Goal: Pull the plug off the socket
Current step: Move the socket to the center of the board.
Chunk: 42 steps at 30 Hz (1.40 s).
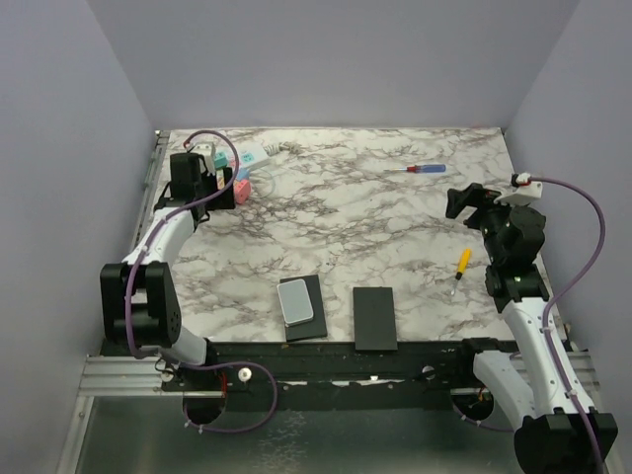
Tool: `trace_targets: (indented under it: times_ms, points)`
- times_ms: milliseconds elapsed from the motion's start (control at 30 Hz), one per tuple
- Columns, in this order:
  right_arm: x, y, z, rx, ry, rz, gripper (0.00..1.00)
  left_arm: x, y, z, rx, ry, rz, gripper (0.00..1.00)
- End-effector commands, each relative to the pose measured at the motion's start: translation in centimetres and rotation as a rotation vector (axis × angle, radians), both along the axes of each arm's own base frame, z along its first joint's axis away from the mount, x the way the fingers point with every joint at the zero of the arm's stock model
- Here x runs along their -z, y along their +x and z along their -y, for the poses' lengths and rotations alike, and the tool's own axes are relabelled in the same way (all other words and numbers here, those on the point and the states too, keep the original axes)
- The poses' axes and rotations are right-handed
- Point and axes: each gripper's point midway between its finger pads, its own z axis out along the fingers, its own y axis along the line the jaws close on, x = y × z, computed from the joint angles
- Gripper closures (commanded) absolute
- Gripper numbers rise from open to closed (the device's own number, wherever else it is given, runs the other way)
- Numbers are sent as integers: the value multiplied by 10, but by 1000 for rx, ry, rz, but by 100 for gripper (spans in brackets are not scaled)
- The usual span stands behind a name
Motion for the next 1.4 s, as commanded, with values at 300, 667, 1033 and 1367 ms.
trace_targets:
  times_ms: [300, 667, 1033, 1367]
  points:
    - [-7, -1, -23, -137, -15, 43, 0, 8, 61, 11, 200, 55, 35, 2]
    - [-2, 3, -19, -122, -25, 23, 0, 23, 91, -7, 218, 163, 24, 1]
    - [2, 6, -17, -110, -25, 8, 0, 40, 104, -19, 259, 14, 17, 9]
    - [7, 8, -13, -83, -19, -12, 0, 50, 99, -1, 309, -80, -6, 29]
